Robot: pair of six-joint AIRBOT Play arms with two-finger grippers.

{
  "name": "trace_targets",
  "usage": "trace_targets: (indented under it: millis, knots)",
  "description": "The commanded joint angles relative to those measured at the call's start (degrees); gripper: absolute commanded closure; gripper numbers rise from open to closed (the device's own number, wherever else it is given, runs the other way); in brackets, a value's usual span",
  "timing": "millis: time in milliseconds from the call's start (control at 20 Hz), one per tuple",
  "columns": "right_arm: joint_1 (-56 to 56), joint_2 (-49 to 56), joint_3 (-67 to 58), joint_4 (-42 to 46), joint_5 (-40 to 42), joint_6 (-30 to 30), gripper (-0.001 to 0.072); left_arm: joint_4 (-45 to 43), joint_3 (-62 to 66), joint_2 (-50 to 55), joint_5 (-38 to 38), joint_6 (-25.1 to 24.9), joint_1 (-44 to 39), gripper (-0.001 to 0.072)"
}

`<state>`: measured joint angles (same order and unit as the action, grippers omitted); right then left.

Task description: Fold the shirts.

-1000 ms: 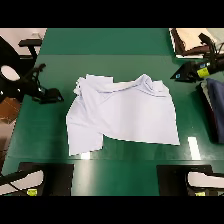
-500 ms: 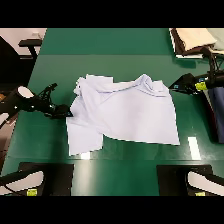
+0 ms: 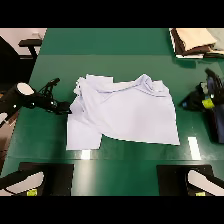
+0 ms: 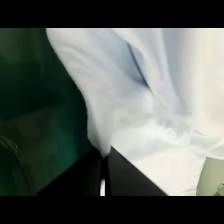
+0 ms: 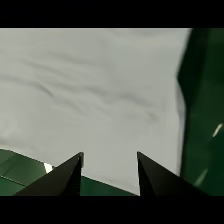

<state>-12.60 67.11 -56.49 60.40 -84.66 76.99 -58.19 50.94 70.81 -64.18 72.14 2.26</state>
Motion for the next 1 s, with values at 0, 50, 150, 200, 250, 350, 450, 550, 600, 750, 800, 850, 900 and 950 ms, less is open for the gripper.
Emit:
trace_targets:
  millis: [0, 50, 150, 200, 250, 350, 450, 550, 600, 750, 800, 850, 900, 950]
  knots:
    - [-9.99, -4.09, 13.42, 8.74, 0.48, 0.07, 0.0249, 0.46, 1.46, -3.04, -0.33, -0.04, -0.09, 0.0682]
    - [-13.6, -4.11, 16.81, 8.04, 0.81, 0.07, 0.0168, 0.63, 1.49, -3.1, -0.37, -0.02, -0.09, 0.0681]
    - [-18.12, -3.26, 21.73, 5.79, 1.29, -1.07, 0.0206, 0.85, 1.49, -3.1, -0.35, 0.0, -0.09, 0.0682]
    - [-19.34, -2.38, 23.76, 3.91, 1.68, -2.47, 0.0231, 1.46, 1.49, -3.1, -0.28, -0.02, -0.09, 0.0682]
    - [-19.61, -1.49, 25.24, 2.25, 2.38, -3.21, 0.0263, 2.05, 1.49, -3.1, -0.24, 0.0, -0.09, 0.0682]
    - [-18.1, 0.5, 27.28, -0.74, 4.83, -3.85, 0.0264, 2.73, 1.49, -3.1, -0.13, -0.07, -0.09, 0.0681]
    - [-14.05, 2.4, 28.02, -1.99, 6.86, -3.85, 0.0269, 2.71, 1.51, -3.1, -0.13, -0.15, -0.09, 0.0682]
    - [-9.31, 3.96, 27.28, -3.67, 7.3, -4.0, 0.0443, 2.73, 1.51, -3.13, -0.2, -0.11, -0.09, 0.0682]
    - [-7.17, 4.28, 26.45, -3.87, 7.34, -4.0, 0.0527, 2.75, 1.68, -3.15, -0.63, 0.13, -0.09, 0.0682]
    - [-1.44, 1.18, 21.29, -3.85, 7.1, -4.04, 0.0699, 2.73, 4.35, -4.33, -3.37, 0.85, -0.09, 0.0682]
    - [-0.2, -1.44, 18.34, -3.89, 6.99, -4.02, 0.0699, 2.78, 5.97, -6.25, -3.3, 1.68, -0.09, 0.0682]
    - [0.85, -4.24, 14.49, -3.89, 6.75, -4.0, 0.0699, 2.69, 7.93, -8.5, -2.75, 2.64, -0.09, 0.0682]
    - [1.55, -6.91, 10.19, -3.89, 6.6, -4.0, 0.0699, 2.75, 10.6, -11.26, -2.16, 3.1, -0.09, 0.0683]
    - [2.16, -9.68, 4.96, -3.85, 6.6, -4.0, 0.0699, 2.73, 13.57, -13.9, -1.92, 4.24, -0.09, 0.0682]
